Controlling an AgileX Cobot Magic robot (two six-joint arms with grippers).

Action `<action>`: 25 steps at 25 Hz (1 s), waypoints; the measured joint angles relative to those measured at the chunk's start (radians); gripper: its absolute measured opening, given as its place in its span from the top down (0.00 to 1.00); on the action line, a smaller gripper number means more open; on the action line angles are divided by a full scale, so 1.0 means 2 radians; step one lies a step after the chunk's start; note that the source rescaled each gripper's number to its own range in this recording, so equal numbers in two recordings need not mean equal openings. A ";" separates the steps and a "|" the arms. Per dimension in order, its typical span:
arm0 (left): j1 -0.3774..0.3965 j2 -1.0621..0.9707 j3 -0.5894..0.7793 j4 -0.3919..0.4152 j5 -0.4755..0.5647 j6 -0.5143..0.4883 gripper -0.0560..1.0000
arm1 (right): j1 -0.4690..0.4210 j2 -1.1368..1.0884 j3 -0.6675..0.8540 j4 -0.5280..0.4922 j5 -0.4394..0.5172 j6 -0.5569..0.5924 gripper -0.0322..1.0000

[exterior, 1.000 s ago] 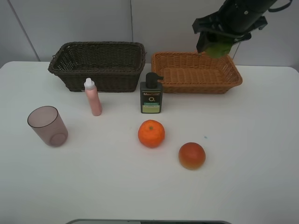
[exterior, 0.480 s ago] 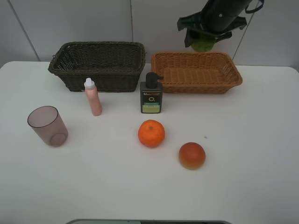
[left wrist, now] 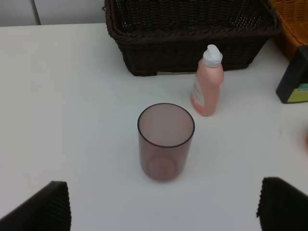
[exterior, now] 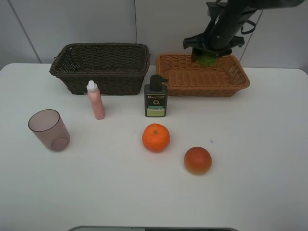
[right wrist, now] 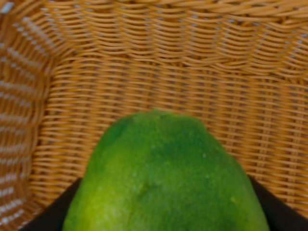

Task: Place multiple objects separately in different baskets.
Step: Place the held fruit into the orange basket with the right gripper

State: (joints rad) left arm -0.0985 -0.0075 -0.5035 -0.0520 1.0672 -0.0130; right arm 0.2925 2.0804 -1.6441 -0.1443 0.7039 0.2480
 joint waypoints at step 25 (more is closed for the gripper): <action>0.000 0.000 0.000 0.000 0.000 0.000 0.00 | -0.022 0.068 -0.001 -0.020 -0.077 0.000 0.12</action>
State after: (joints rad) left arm -0.0985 -0.0075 -0.5035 -0.0520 1.0672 -0.0130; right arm 0.2482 2.2165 -1.6457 -0.1833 0.5502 0.2487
